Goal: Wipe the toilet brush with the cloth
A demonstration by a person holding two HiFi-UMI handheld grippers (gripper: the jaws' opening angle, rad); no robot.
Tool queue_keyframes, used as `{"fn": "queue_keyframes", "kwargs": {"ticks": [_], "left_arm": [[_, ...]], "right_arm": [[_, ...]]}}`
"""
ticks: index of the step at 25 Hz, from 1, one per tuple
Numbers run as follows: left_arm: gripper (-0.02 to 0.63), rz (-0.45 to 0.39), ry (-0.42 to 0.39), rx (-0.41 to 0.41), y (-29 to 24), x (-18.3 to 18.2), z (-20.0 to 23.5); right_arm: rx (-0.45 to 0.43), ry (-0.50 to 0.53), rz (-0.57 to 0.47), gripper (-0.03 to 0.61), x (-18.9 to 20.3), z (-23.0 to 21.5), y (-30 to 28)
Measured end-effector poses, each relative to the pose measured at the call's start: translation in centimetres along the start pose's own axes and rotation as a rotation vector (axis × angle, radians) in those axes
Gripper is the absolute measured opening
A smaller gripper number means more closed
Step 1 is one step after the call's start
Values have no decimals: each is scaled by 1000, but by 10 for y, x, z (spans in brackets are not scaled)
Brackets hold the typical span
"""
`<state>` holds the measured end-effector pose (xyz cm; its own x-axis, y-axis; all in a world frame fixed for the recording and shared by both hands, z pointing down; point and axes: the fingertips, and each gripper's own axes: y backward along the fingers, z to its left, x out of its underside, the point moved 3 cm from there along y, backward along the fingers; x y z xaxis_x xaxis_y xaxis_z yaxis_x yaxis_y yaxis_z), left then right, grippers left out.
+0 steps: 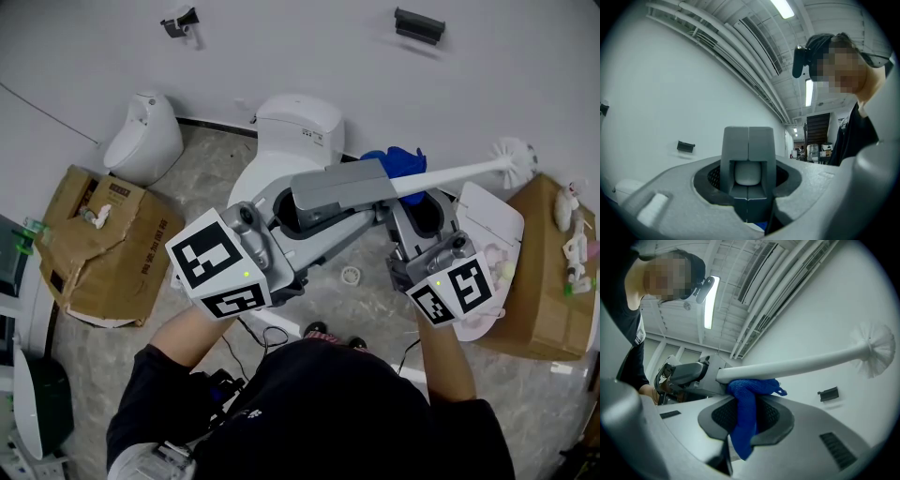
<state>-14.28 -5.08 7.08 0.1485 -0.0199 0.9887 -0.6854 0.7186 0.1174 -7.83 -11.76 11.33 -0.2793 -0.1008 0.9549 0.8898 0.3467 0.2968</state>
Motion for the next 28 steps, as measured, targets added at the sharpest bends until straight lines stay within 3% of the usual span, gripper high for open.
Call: {"fn": "queue_keyframes", "kwargs": {"ticks": [17, 28], "left_arm": [[166, 3, 5, -14, 1, 5, 4], [166, 0, 9, -9, 1, 5, 4]], "right_arm": [[55, 8, 0, 80, 2, -23, 13], [142, 2, -24, 80, -5, -51, 29]]}}
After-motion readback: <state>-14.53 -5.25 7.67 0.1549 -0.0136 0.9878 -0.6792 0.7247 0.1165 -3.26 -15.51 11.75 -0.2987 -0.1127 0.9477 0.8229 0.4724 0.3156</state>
